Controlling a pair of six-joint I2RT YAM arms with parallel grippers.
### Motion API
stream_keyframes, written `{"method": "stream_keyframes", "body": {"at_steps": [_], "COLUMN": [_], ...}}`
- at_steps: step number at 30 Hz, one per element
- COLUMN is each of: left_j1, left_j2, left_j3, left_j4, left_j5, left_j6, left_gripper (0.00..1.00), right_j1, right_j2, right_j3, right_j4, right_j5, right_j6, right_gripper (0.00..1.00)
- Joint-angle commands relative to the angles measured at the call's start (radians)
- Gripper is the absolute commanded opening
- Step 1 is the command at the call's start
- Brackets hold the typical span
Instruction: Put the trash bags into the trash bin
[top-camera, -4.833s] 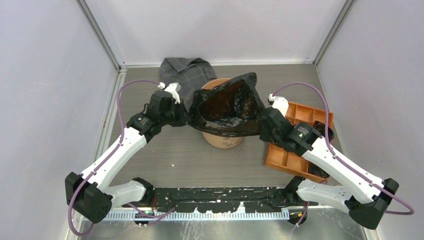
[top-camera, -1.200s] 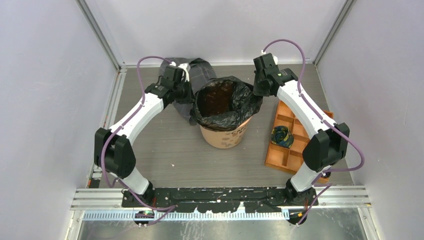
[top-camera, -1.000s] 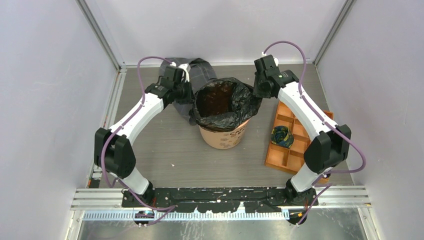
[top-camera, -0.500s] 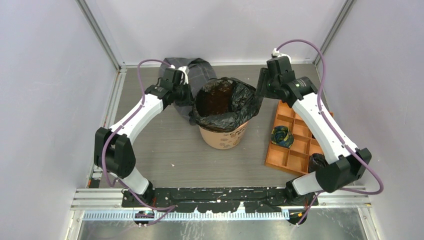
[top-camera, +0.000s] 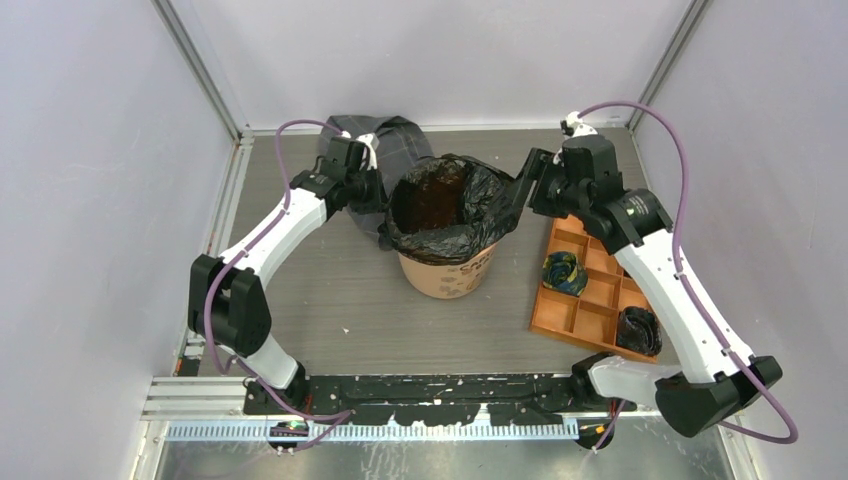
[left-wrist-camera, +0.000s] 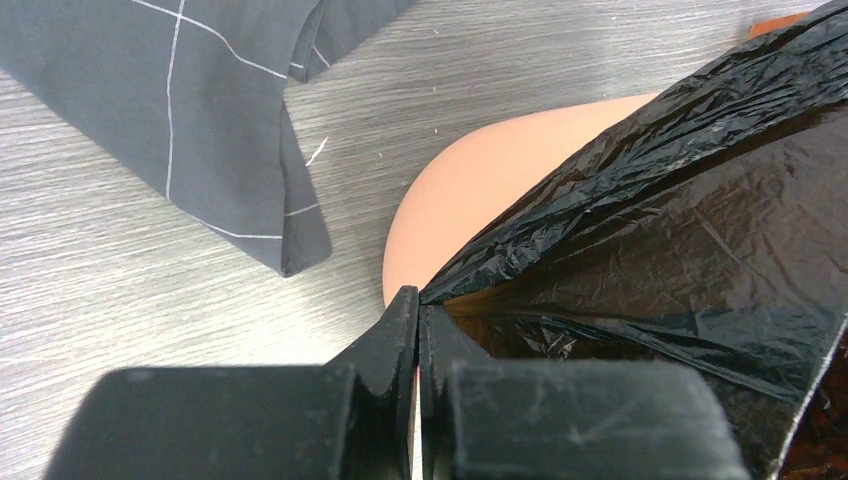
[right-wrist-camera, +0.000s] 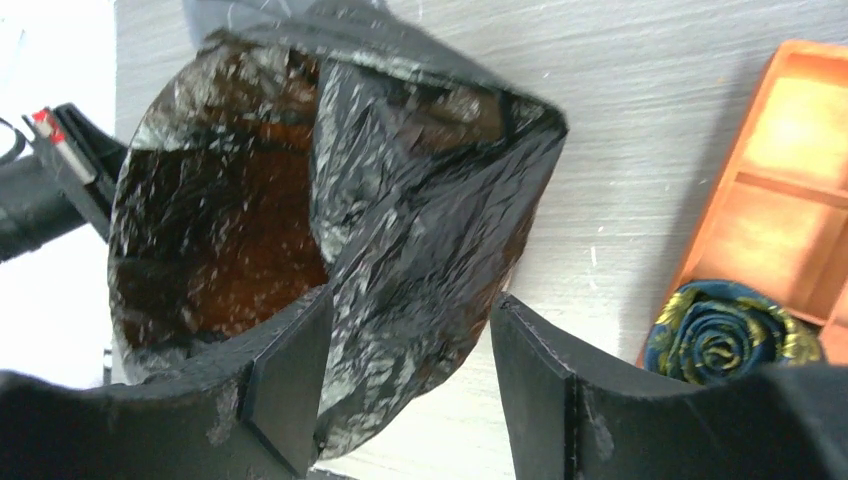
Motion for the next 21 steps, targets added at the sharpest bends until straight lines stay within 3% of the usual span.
{"method": "stream_keyframes", "body": {"at_steps": [1, 15, 21], "left_j1": [0.0, 0.0, 0.0], "left_j2": [-0.006, -0.005, -0.005], "left_j3": [-0.005, -0.008, -0.006], "left_j4": [0.034, 0.037, 0.035], "left_j5": [0.023, 0.024, 0.025], "left_j6": [-0.015, -0.014, -0.012], "left_gripper": [0.0, 0.0, 0.0], "right_j1": [0.032, 0.036, 0.035], "right_j2": [-0.056, -0.133, -0.157], "right_j3": [-0.055, -0.216, -0.235], "right_j4": [0.053, 0.157, 0.167], "right_j5": [-0.054, -0.059, -0.018], "right_j6": [0.049, 0.142, 0.155], "right_gripper": [0.63, 0.38, 0.15]}}
